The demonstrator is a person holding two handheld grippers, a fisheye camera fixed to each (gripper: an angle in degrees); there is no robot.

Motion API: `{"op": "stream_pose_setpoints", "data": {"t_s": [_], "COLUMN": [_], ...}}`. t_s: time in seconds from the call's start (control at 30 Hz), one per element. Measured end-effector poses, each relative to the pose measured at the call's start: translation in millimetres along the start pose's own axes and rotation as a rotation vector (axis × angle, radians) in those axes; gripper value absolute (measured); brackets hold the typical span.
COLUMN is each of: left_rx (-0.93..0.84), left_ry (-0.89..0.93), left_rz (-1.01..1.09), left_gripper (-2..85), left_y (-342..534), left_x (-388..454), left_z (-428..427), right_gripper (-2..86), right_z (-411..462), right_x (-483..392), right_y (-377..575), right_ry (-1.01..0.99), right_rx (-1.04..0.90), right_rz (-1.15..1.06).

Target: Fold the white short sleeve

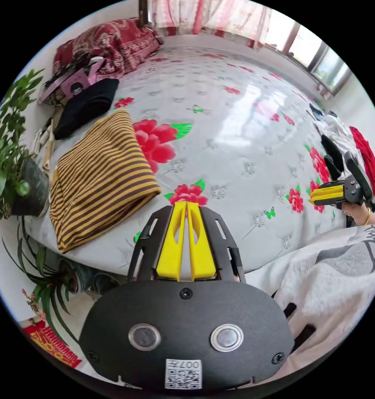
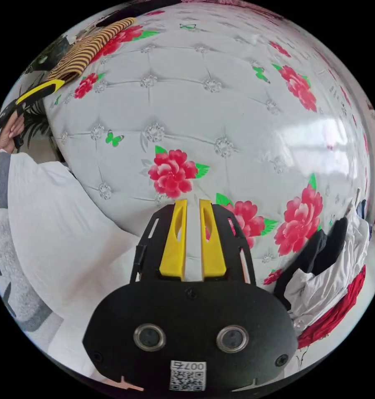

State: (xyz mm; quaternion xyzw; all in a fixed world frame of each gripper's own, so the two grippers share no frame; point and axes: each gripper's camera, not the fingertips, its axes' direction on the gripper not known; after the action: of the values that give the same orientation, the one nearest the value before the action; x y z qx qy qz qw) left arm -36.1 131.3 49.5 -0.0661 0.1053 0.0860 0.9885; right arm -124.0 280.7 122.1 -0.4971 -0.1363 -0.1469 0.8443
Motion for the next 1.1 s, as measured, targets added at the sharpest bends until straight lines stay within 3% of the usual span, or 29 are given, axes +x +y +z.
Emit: {"op": "stream_pose_setpoints", "data": {"t_s": [0.03, 0.07, 0.23, 0.4, 0.47, 0.57, 0.73, 0.8, 0.87, 0.9, 1.0, 1.1], "left_rx": [-0.023, -0.035, -0.168, -0.263, -0.269, -0.273, -0.353, -0.375, -0.38, -0.379, -0.364, -0.338], "left_ry": [-0.024, -0.035, -0.047, -0.134, -0.177, -0.221, -0.217, -0.212, -0.209, -0.203, -0.165, -0.127], "left_rz": [0.057, 0.083, 0.201, 0.245, 0.254, 0.259, 0.226, 0.235, 0.239, 0.235, 0.208, 0.207], "left_gripper": [-1.0, -1.0, -1.0, -1.0, -1.0, -1.0, -1.0, -1.0, -1.0, -1.0, -1.0, -1.0], "left_y": [-10, -14, -41, -55, -57, -60, -77, -80, -82, -82, -80, -76], "left_x": [26, 39, 118, 150, 157, 163, 158, 156, 153, 149, 136, 121], "left_z": [5, 7, 33, 50, 50, 50, 52, 53, 53, 52, 50, 47], "right_gripper": [4.2, 4.1, 2.9, 2.1, 2.7, 4.3, 6.8, 6.8, 5.7, 5.3, 2.9, 1.0], "right_z": [13, 9, 13, 0, -29, -65, -80, -63, -29, -24, -29, -54], "right_x": [-3, -3, 11, 68, 116, 179, 250, 274, 301, 304, 290, 245], "right_y": [9, 23, 45, 116, 193, 293, 379, 384, 386, 389, 399, 378], "right_ry": [-0.036, -0.043, -0.175, -0.247, -0.105, 0.143, 0.384, 0.294, 0.019, -0.028, -0.11, -0.16], "right_rx": [0.0, 0.143, 0.25, 0.453, 0.637, 0.757, 0.691, 0.612, 0.551, 0.559, 0.725, 0.945], "right_rz": [-0.001, 0.02, 0.071, 0.364, 0.591, 0.902, 1.17, 1.177, 1.211, 1.241, 1.257, 0.986]}}
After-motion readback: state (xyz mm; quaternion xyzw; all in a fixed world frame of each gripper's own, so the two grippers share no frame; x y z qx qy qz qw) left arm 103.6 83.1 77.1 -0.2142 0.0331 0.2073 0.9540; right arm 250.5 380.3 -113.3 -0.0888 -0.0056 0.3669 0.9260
